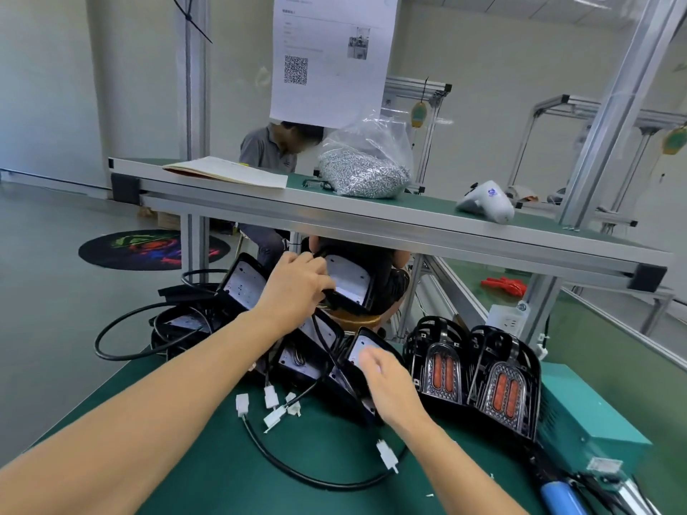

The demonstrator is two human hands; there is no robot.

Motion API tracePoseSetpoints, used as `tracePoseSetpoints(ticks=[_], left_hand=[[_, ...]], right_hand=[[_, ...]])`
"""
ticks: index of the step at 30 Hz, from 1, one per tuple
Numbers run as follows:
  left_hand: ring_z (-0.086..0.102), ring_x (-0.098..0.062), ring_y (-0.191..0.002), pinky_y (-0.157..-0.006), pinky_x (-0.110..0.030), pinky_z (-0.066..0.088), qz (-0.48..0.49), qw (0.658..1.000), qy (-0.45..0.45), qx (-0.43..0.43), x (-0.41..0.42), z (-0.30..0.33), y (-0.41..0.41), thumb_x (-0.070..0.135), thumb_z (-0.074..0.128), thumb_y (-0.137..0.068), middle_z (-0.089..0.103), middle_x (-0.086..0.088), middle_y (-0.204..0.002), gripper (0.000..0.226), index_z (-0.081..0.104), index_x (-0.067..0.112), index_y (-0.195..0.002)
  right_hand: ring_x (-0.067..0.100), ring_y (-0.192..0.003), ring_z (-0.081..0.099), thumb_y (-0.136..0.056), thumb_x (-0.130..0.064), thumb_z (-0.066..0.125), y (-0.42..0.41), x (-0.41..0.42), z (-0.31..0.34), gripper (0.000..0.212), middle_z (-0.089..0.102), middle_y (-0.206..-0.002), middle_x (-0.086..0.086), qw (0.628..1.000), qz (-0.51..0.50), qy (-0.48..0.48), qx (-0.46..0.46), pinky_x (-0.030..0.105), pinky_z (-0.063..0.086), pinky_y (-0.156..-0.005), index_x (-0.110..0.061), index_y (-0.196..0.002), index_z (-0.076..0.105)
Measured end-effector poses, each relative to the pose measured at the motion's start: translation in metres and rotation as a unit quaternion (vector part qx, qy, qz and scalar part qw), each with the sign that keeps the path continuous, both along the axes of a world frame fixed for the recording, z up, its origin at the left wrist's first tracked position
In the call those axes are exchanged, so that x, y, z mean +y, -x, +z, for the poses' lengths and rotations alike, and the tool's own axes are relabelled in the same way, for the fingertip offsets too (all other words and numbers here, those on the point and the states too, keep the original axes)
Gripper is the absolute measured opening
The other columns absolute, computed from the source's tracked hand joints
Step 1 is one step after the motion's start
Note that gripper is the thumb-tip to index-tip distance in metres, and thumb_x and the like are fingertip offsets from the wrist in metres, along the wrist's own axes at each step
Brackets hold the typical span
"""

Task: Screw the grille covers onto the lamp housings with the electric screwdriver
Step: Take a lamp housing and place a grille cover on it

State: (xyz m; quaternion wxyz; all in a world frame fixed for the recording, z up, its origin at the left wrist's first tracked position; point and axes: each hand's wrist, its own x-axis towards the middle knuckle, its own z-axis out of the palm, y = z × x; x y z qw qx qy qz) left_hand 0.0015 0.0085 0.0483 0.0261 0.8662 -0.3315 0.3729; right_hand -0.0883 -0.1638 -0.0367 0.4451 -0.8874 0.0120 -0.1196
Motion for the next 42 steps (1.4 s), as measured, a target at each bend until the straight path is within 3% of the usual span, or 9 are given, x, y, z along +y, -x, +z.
tracePoseSetpoints(ticks=[4, 7, 13, 16, 19, 25, 30, 34, 42], left_hand=[[0.058, -0.025, -0.068, -0.068, -0.036, 0.044, -0.062, 0.995, 0.059, -0.06, 0.004, -0.002, 0.048, 0.0, 0.082, -0.062, 0.062, 0.0, -0.075, 0.024, 0.074, 0.02, -0.074], [0.058, -0.025, -0.07, -0.072, -0.032, 0.033, -0.08, 0.99, 0.094, -0.066, 0.005, -0.012, 0.084, 0.003, 0.079, -0.068, 0.061, 0.001, -0.076, 0.02, 0.073, 0.02, -0.076], [0.053, -0.021, -0.095, -0.083, -0.032, 0.035, -0.091, 0.964, 0.246, -0.045, 0.015, -0.043, 0.156, 0.002, 0.068, -0.069, 0.062, -0.002, -0.1, 0.027, 0.073, 0.013, -0.094], [0.04, -0.004, -0.117, -0.094, -0.025, 0.035, -0.078, 0.902, 0.421, 0.055, 0.037, -0.067, 0.184, -0.006, 0.054, -0.065, 0.048, 0.014, -0.119, 0.054, 0.061, 0.022, -0.112], [0.04, 0.004, -0.112, -0.073, -0.01, 0.037, -0.036, 0.828, 0.526, 0.191, 0.055, -0.096, 0.19, -0.018, 0.047, -0.071, 0.044, 0.028, -0.116, 0.078, 0.047, 0.049, -0.109], [0.045, -0.019, -0.121, -0.099, -0.034, 0.036, 0.014, 0.87, 0.321, 0.374, 0.059, -0.149, 0.167, -0.004, 0.06, -0.083, 0.052, 0.002, -0.129, 0.051, 0.051, 0.017, -0.129], [0.06, -0.033, -0.096, -0.077, -0.038, 0.048, 0.054, 0.901, 0.14, 0.408, 0.046, -0.162, 0.162, 0.003, 0.058, -0.076, 0.064, -0.008, -0.103, 0.025, 0.06, 0.01, -0.099], [0.06, -0.034, -0.089, -0.066, -0.033, 0.038, 0.048, 0.909, 0.114, 0.398, 0.043, -0.169, 0.159, 0.007, 0.059, -0.076, 0.06, -0.01, -0.092, 0.015, 0.054, 0.015, -0.088], [0.056, -0.027, -0.08, -0.07, -0.041, 0.045, -0.066, 0.93, 0.15, 0.328, 0.06, -0.161, 0.17, 0.001, 0.053, -0.08, 0.058, 0.001, -0.083, 0.014, 0.065, 0.004, -0.087]], right_hand=[[0.011, -0.127, 0.051, -0.099, -0.054, 0.035, 0.011, 0.008, 0.032, 0.039, 0.057, -0.131, -0.01, 0.943, 0.039, -0.33, -0.013, 0.029, 0.033, -0.106, -0.032, -0.123, 0.055], [0.024, -0.12, 0.059, -0.096, -0.041, 0.05, 0.02, 0.01, 0.048, 0.041, 0.063, -0.129, -0.002, 0.885, 0.076, -0.458, 0.017, 0.041, 0.049, -0.097, -0.021, -0.131, 0.057], [0.029, -0.093, 0.068, -0.097, -0.004, 0.051, 0.057, 0.012, 0.047, 0.027, 0.069, -0.118, 0.013, 0.878, 0.094, -0.468, 0.021, 0.033, 0.058, -0.063, -0.009, -0.121, 0.061], [0.025, -0.089, 0.071, -0.095, -0.004, 0.054, 0.084, 0.0, 0.031, 0.024, 0.072, -0.113, 0.009, 0.872, 0.105, -0.477, 0.036, 0.034, 0.059, -0.065, -0.01, -0.116, 0.064], [0.024, -0.089, 0.073, -0.092, -0.007, 0.058, 0.115, -0.014, 0.002, 0.026, 0.073, -0.111, 0.007, 0.879, 0.106, -0.457, 0.089, 0.035, 0.059, -0.065, -0.011, -0.117, 0.063], [0.02, -0.087, 0.072, -0.078, -0.014, 0.07, 0.164, -0.019, -0.045, 0.032, 0.074, -0.108, 0.008, 0.885, 0.13, -0.4, 0.2, 0.03, 0.057, -0.068, -0.014, -0.11, 0.07], [0.017, -0.061, 0.049, -0.079, -0.012, 0.066, 0.182, -0.009, -0.056, 0.02, 0.055, -0.072, 0.005, 0.917, 0.116, -0.325, 0.201, 0.021, 0.035, -0.057, -0.006, -0.095, 0.057], [0.027, -0.077, 0.03, -0.075, -0.01, 0.06, 0.188, -0.005, -0.063, 0.026, 0.038, -0.083, 0.013, 0.914, 0.099, -0.339, 0.201, 0.032, 0.023, -0.062, 0.007, -0.092, 0.051], [0.027, -0.09, 0.064, -0.089, -0.003, 0.063, 0.185, -0.02, -0.069, 0.026, 0.071, -0.103, 0.011, 0.904, 0.113, -0.356, 0.21, 0.038, 0.051, -0.088, -0.006, -0.114, 0.068]])
